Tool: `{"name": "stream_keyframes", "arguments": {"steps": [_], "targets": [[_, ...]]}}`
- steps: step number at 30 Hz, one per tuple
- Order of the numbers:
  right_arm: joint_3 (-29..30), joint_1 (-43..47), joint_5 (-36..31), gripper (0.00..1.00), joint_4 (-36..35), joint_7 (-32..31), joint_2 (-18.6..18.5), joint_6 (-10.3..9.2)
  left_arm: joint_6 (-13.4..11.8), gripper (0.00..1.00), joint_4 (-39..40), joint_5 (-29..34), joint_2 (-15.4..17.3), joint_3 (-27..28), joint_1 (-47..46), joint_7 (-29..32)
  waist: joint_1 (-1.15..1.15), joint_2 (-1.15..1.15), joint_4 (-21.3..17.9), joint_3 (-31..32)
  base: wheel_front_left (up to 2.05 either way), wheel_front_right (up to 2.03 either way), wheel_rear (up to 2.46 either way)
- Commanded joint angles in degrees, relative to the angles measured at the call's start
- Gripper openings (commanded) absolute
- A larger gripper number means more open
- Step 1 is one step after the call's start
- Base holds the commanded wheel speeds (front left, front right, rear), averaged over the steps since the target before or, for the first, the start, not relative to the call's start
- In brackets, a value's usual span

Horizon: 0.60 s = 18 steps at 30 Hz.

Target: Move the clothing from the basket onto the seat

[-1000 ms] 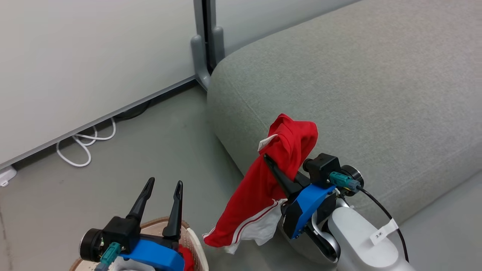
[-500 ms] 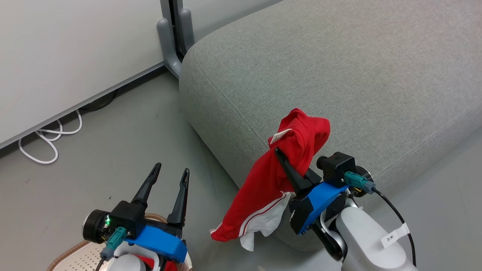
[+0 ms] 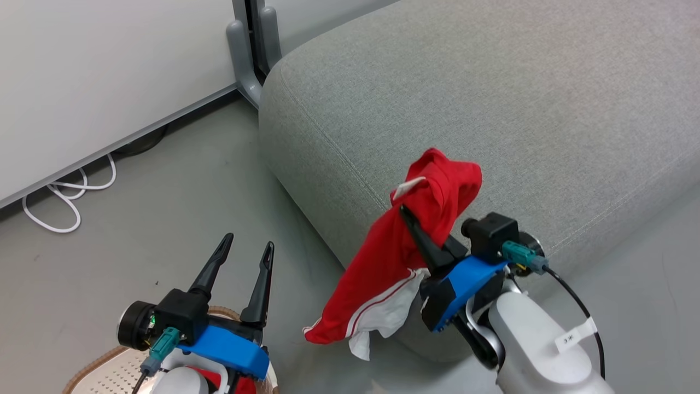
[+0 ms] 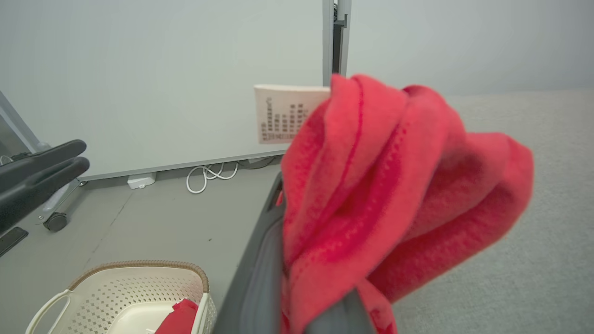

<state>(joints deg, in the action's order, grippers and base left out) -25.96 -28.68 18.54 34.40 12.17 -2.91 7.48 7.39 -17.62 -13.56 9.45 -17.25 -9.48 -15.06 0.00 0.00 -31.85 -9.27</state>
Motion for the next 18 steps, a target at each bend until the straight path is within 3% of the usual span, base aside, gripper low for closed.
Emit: {"name": "stream_keyframes", "arguments": {"steps": [1,6,11,18], "targets": [[0.0,-1.7,-0.7,0.00,-0.5,-0.3,0.0,0.03,0.1,1.00,0.4,0.0,0.4,0.5,0.1,-0.2,0.00,0.00,-0.1,-0.5,0.00,0.00,0.00],[1.3,-6.6,-1.2,0.00,-0.6,-1.1,0.0,0.03,0.1,1.00,1.5,0.9,1.1,1.5,0.2,-0.2,0.00,0.00,-0.2,-2.8,0.00,0.00,0.00],[7.1,-14.1,-3.1,0.00,-0.9,-2.3,-0.4,0.03,0.0,1.00,4.1,2.2,2.7,2.9,0.0,-0.2,0.00,0.00,0.0,-7.4,0.00,0.00,0.00],[20.4,-25.8,-4.3,0.00,-5.4,-6.8,-8.7,0.02,0.0,1.00,9.9,4.0,6.8,3.0,-3.5,-0.1,0.00,0.00,3.3,-17.9,0.00,0.00,0.00]]}}
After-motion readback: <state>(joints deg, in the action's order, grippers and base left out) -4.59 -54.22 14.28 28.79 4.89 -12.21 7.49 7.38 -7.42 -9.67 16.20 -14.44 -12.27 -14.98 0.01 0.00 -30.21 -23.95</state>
